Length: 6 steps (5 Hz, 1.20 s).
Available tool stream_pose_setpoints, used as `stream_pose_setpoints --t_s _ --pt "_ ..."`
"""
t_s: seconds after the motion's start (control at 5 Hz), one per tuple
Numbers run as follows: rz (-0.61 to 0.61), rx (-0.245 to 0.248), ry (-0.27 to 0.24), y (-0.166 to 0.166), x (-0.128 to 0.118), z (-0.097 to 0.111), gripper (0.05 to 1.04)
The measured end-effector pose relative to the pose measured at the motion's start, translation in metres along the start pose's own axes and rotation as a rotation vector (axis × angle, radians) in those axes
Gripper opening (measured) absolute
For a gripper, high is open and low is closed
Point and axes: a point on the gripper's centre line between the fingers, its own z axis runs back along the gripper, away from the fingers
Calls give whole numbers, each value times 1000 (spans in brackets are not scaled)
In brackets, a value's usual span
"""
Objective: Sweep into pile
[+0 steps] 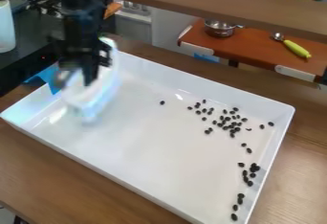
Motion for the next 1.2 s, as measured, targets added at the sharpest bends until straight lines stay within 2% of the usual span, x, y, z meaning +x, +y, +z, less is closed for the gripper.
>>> stream_pose_setpoints --t_s 0.4,1.0,1.2 --pt "-31 57 37 -30 2 -17 485" --pt "-36 58 100 -61 20 -17 485" --pt "-53 50 114 -82 23 -17 486"
